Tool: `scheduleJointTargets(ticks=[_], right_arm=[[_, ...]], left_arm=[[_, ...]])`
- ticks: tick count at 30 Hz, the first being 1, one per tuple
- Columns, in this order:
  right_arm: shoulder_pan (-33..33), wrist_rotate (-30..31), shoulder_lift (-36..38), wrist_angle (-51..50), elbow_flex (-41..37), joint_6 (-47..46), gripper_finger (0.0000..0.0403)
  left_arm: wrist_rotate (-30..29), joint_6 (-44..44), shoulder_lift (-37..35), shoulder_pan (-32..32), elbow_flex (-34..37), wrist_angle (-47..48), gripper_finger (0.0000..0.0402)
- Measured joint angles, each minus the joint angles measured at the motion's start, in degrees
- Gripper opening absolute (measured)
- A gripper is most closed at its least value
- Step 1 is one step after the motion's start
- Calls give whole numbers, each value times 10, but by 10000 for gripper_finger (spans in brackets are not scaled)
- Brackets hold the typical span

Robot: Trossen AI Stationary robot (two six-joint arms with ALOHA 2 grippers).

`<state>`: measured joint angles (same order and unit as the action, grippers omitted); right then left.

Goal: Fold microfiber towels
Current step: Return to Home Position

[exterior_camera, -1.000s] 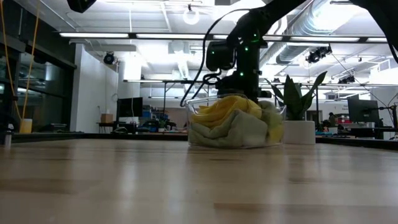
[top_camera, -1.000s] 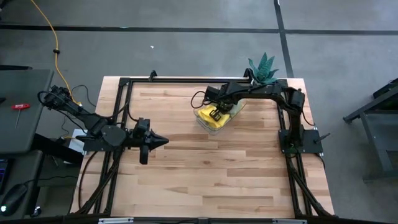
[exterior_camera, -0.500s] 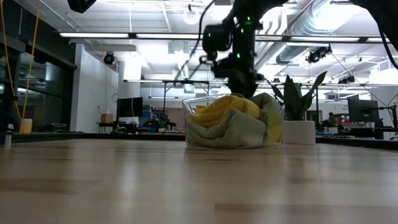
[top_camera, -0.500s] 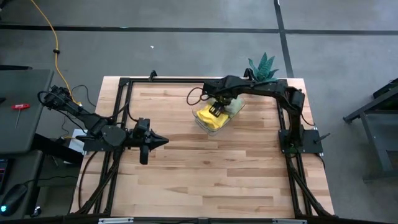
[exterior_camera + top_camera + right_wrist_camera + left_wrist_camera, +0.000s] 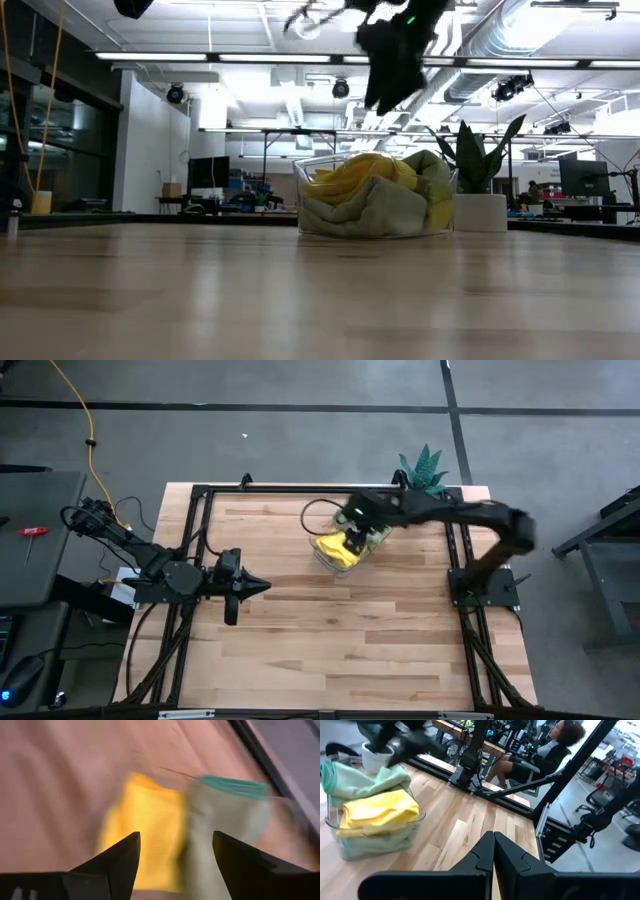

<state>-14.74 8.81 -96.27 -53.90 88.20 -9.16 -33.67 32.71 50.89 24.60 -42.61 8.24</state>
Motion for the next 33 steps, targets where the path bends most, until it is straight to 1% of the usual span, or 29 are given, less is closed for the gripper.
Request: scheduleJointTargets(ticks=[4, 6, 9, 11, 13, 16, 19, 22, 25, 28, 31, 33], right_arm=[[65, -34, 135, 170, -159, -92, 240], [113, -32, 197, 262, -231, -145, 240], [182, -3, 271, 397, -311, -193, 240], [218, 25, 304, 472, -345, -195, 240], [246, 46, 324, 522, -370, -179, 240], [275, 56, 338, 542, -385, -148, 240], [289, 56, 339, 546, -385, -122, 240], [295, 57, 336, 556, -385, -115, 240], [293, 57, 336, 555, -385, -131, 240], [290, 73, 336, 557, -385, -159, 240], [290, 97, 337, 559, -385, -193, 239], [290, 101, 337, 559, -385, -212, 239]], left_arm=[[-2, -38, -2, 0, 0, -2, 0], [-2, -61, -2, 0, 0, -7, 0], [-2, -96, -2, -3, 0, -12, 0], [6, -120, -2, -10, 0, -21, 0], [26, -148, -6, -24, 0, -27, 0], [77, -182, -16, -55, 0, -26, 0], [132, -213, -28, -94, 0, -24, 0], [163, -232, -48, -134, 0, -11, 0], [167, -239, -71, -163, 0, 27, 0], [161, -239, -105, -176, 5, 64, 0], [162, -235, -156, -173, 41, 71, 0], [166, -223, -195, -173, 76, 58, 0]])
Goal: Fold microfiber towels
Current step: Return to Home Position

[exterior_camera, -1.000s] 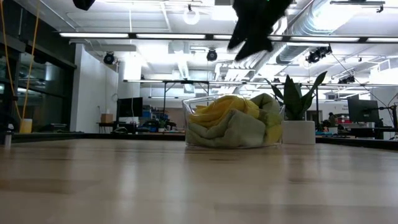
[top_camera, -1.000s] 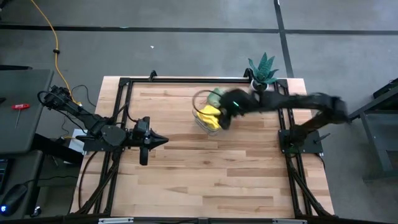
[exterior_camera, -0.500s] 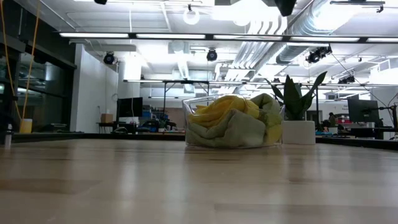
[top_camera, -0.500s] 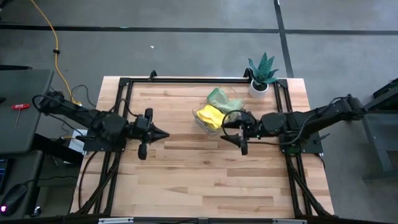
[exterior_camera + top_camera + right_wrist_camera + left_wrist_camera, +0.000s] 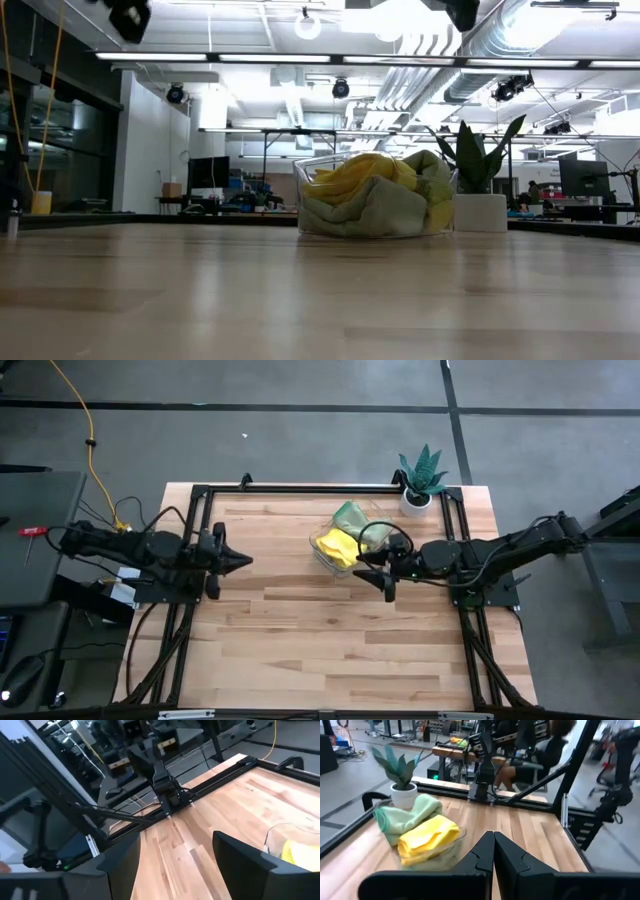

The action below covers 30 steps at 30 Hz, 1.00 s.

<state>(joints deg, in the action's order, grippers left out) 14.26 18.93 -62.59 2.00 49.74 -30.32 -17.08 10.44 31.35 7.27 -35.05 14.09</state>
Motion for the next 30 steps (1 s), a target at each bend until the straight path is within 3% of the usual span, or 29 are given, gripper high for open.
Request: scheduleJointTargets(ticks=[4, 7, 10, 14, 15, 19, 22, 30], right_arm=[[0, -13, 0, 0, 0, -12, 235], [0, -20, 0, 0, 0, -19, 212], [0, -29, 0, 0, 0, -20, 153], [0, -45, 0, -4, 0, -24, 31], [0, -51, 0, -8, 0, -27, 16], [1, -59, 0, -32, 0, -68, 29], [8, -61, 0, -53, 0, -85, 12], [28, -72, 2, -55, 0, -112, 2]], left_arm=[[26, 15, -92, 0, 88, -48, 0], [52, 25, -159, -4, 147, -84, 0], [61, 38, -221, -12, 193, -83, 0], [88, 59, -299, -27, 248, -82, 0], [93, 65, -313, -30, 260, -81, 0], [120, 74, -309, -42, 294, -97, 0], [141, 89, -312, -53, 347, -146, 0], [205, 87, -299, -109, 344, -156, 0]])
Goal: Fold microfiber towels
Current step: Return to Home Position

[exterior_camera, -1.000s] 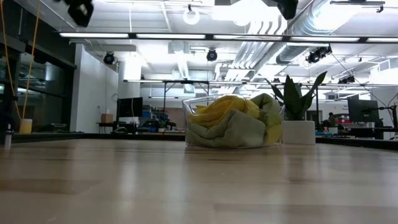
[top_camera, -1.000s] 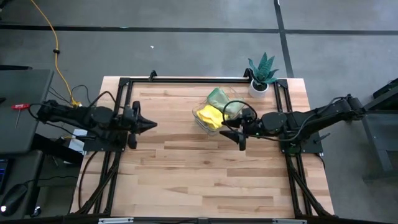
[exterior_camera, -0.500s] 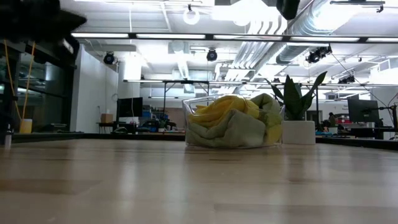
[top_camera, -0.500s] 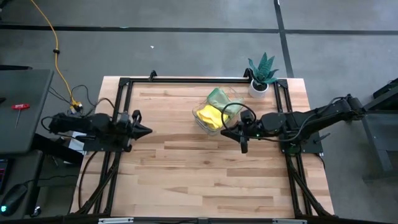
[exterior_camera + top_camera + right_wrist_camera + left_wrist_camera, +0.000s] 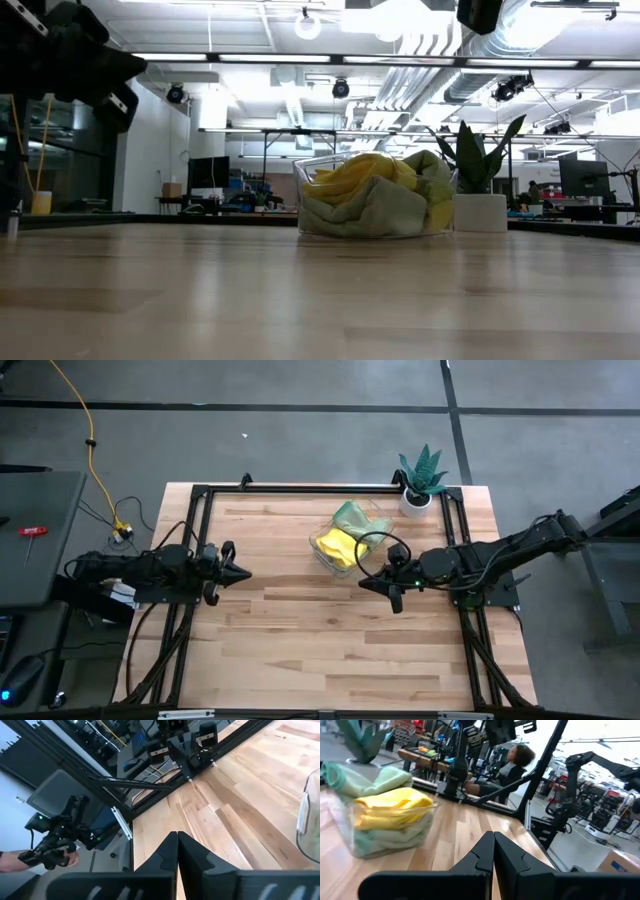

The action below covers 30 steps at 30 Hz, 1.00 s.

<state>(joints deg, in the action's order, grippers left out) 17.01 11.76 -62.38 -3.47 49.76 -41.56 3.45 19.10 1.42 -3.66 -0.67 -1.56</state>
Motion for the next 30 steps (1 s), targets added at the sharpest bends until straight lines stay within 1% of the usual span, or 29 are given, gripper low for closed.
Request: scheduleJointTargets(ticks=[3, 9, 12, 13, 15, 17, 19, 21, 23, 26, 30], right_arm=[[1, 3, 3, -10, 0, -2, 1], [-14, -2, 16, -115, 0, -14, 0], [-47, -37, 25, -125, -1, 19, 0], [-62, -58, 30, -106, -10, 32, 0], [-101, -116, 47, -45, -52, 43, 0], [-140, -173, 67, 24, -110, 44, 0], [-174, -211, 95, 68, -166, 44, 0], [-198, -232, 132, 91, -209, 56, 0], [-212, -240, 175, 93, -245, 72, 0], [-214, -236, 251, 93, -294, 85, 0], [-192, -196, 361, 97, -365, 72, 0]], left_arm=[[-4, 8, 1, -17, 0, 3, 0], [-27, 13, 2, -21, 0, 4, 0], [-27, 13, 2, -21, 0, 4, 0], [-27, 13, 2, -21, 0, 4, 0], [-27, 13, 2, -21, 0, 4, 0], [-27, 13, 2, -21, 0, 4, 0], [-26, 13, 2, -21, 0, 4, 0], [-27, 13, 2, -21, 0, 4, 0], [-27, 13, 2, -21, 0, 4, 0], [-26, 13, 2, -21, 0, 4, 1], [-26, 13, 2, -21, 0, 4, 1]])
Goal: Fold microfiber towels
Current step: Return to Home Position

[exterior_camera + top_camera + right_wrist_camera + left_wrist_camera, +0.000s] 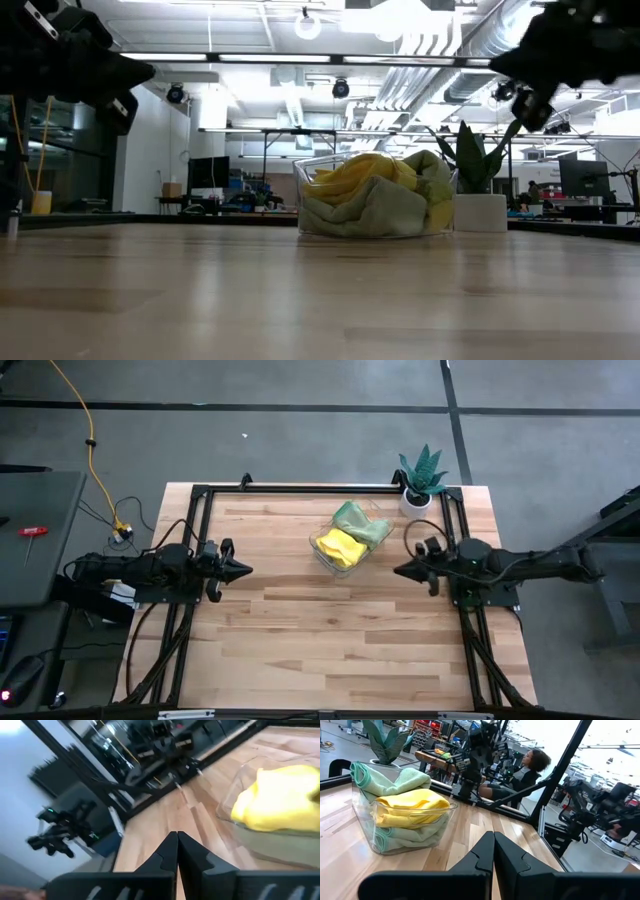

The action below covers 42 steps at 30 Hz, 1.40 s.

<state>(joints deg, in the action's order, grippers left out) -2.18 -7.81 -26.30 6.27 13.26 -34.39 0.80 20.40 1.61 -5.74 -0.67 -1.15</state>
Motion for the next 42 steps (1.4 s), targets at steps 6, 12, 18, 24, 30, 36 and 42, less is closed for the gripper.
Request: scheduleJointTargets(ticks=[6, 12, 18, 24, 30, 36, 42], right_arm=[[53, 74, 156, 21, -104, -15, 0], [59, 107, 263, -42, -125, 61, 0], [51, 104, 248, -50, -127, 104, 0], [51, 103, 245, -50, -127, 89, 0], [51, 102, 245, -50, -127, 89, 0], [51, 102, 245, -50, -127, 89, 0], [51, 102, 245, -51, -127, 89, 0]], left_arm=[[0, 0, 0, 0, 0, 0, 1], [0, 0, 0, 0, 0, 0, 1], [0, 0, 3, 0, 0, 0, 1], [0, 0, 4, 0, 0, 0, 1], [0, 0, 4, 0, 0, 0, 1], [0, 0, 4, 0, 0, 0, 1], [0, 0, 4, 0, 0, 0, 1]])
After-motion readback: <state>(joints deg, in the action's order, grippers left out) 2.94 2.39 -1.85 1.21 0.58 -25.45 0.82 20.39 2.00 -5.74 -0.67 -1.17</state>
